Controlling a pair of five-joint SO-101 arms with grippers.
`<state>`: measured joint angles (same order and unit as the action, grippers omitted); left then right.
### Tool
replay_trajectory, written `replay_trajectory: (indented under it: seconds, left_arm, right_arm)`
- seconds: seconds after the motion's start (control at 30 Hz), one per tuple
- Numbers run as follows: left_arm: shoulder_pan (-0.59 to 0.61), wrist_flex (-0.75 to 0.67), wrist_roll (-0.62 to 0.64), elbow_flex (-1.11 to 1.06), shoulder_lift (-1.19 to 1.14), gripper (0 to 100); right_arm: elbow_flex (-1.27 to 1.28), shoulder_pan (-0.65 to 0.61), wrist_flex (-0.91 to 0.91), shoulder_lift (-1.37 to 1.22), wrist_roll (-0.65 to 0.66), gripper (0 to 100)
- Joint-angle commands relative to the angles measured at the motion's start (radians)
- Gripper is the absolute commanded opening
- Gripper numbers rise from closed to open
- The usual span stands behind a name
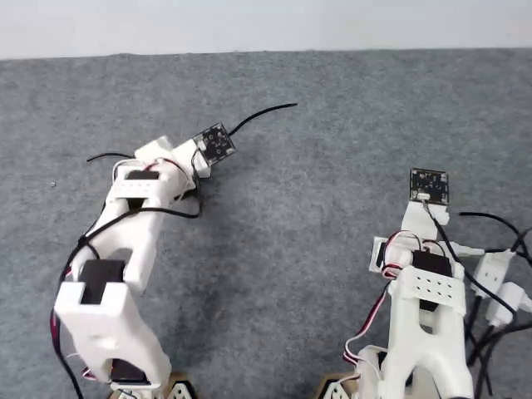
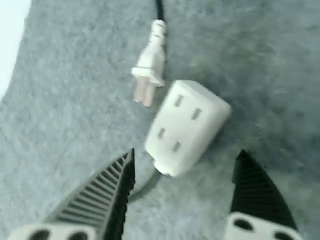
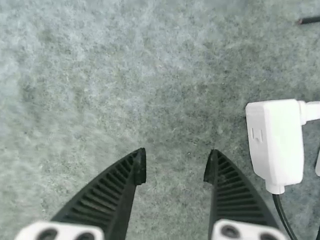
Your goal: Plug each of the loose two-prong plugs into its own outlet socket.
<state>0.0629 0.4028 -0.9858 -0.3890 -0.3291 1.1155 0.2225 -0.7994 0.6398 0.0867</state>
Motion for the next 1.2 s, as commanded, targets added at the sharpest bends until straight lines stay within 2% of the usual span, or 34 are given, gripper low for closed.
replay_trajectory:
  seconds: [0.0,0.1,0.23,0.47,0.7,0.83,1.03,1.17]
  left_arm:
    - [0.012,0.002,-0.02,0.177,-0.077,30]
    - [0.014,0.003,-0.028,0.245,-0.152,30]
    - [0.012,0.08,-0.121,0.32,-0.238,28]
    - [0.005,0.241,-0.221,0.371,-0.338,0]
    - [0.015,0.476,-0.232,0.375,-0.281,1]
    - [0.015,0.575,-0.058,0.374,-0.167,1]
    - [-0.044,0.85,0.187,0.371,0.031,1]
    - [-0.127,0.999,0.477,0.369,0.101,1]
  right_arm:
    - [-0.005,-0.024,0.007,0.025,0.014,18.4]
    - [-0.005,-0.028,0.007,0.025,0.014,18.4]
    - [-0.005,-0.028,0.007,0.025,0.014,18.3]
    - [-0.005,-0.03,0.007,0.025,0.014,18.3]
    - [-0.005,-0.03,0.007,0.025,0.014,18.3]
    - [-0.005,-0.03,0.007,0.025,0.014,18.3]
    - [-0.005,-0.03,0.007,0.025,0.014,18.3]
    - [-0.005,-0.03,0.007,0.025,0.014,18.3]
